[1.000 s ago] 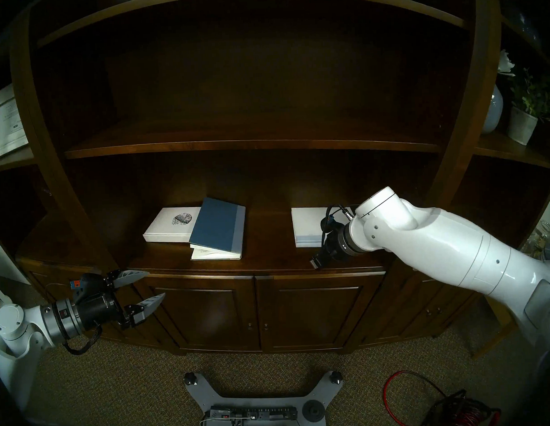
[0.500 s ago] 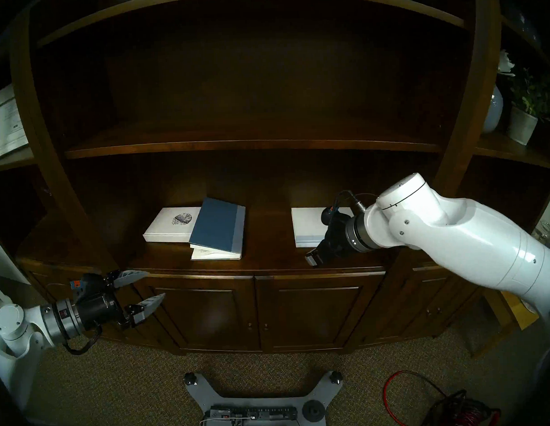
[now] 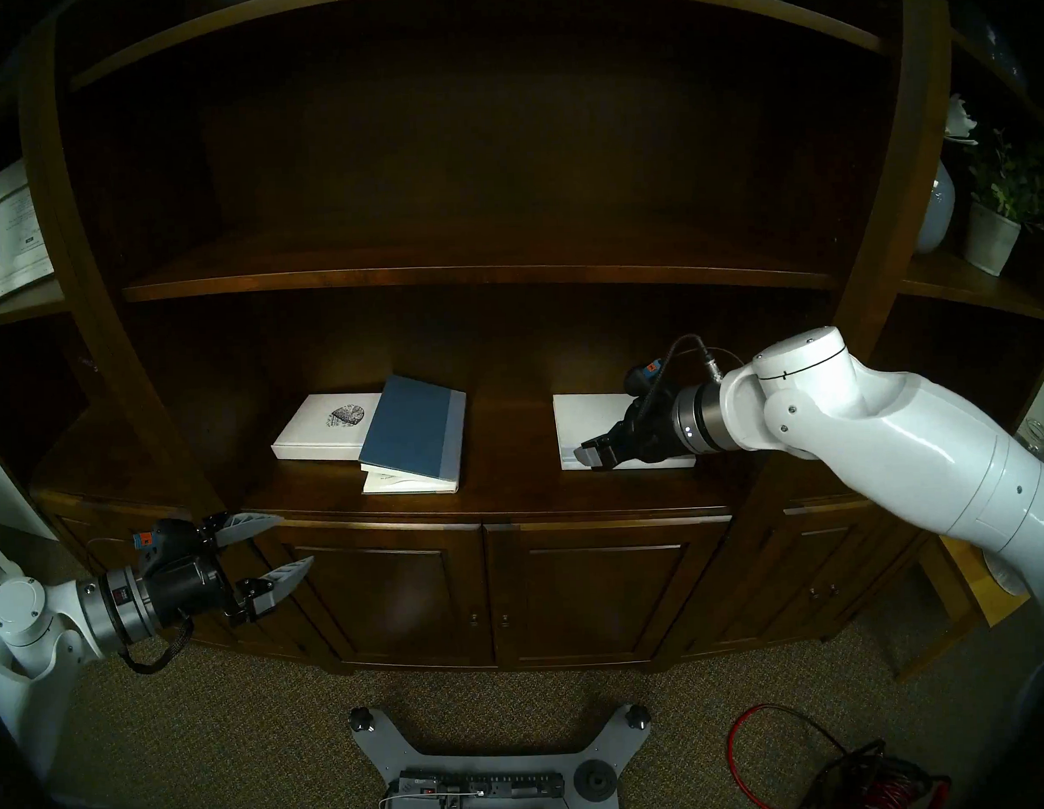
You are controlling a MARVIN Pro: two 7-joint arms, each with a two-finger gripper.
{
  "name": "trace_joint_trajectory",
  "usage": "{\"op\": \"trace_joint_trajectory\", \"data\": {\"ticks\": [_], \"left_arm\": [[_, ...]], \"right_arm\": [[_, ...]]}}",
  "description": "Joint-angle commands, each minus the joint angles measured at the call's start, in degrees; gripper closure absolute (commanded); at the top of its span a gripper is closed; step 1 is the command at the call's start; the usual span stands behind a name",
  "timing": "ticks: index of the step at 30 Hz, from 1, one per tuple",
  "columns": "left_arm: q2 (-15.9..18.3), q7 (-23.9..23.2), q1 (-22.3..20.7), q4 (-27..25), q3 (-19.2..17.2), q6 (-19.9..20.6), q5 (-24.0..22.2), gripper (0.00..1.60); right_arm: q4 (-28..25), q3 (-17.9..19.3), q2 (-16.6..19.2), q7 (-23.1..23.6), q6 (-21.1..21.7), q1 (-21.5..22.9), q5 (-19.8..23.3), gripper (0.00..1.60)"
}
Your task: Close the books and align them horizontally on the shelf
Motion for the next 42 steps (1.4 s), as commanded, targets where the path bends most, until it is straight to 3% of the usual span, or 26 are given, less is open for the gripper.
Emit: {"op": "trace_joint_trajectory", "data": {"ticks": [1,6,11,13,20,24,29,37,42], "left_arm": [[-0.02,-0.09,-0.56,-1.02,-0.67,-0.25,-0.55,0.0],[-0.01,-0.09,-0.56,-1.0,-0.66,-0.25,-0.53,0.0],[0.0,-0.08,-0.58,-0.97,-0.63,-0.26,-0.5,0.0],[0.01,-0.08,-0.58,-0.97,-0.62,-0.26,-0.49,0.0],[-0.01,-0.09,-0.57,-0.99,-0.65,-0.25,-0.52,0.0],[-0.04,-0.1,-0.55,-1.03,-0.69,-0.24,-0.56,0.0],[-0.05,-0.11,-0.55,-1.05,-0.71,-0.23,-0.57,0.0],[-0.06,-0.11,-0.54,-1.05,-0.72,-0.22,-0.58,0.0],[-0.07,-0.12,-0.54,-1.07,-0.73,-0.21,-0.59,0.0]], "right_arm": [[4.25,-0.2,-5.04,6.91,-6.68,0.73,-3.02,0.0],[7.29,-1.99,-10.11,8.86,-7.78,1.87,-5.59,0.0],[7.77,-4.51,-12.6,9.53,-8.36,3.05,-6.86,0.0],[8.9,-4.71,-15.7,10.47,-8.39,3.3,-8.44,0.0],[7.85,-6.02,-17.52,7.88,-10.03,3.84,-12.71,0.0],[6.64,-6.24,-16.97,5.89,-10.39,3.2,-14.37,0.0],[2.23,-5.36,-11.29,3.3,-11.24,0.78,-14.23,0.0],[0.61,-4.42,-7.32,3.62,-13.25,-1.27,-11.87,0.0],[0.63,-4.83,-6.8,4.82,-14.5,-1.41,-12.73,0.0]]}}
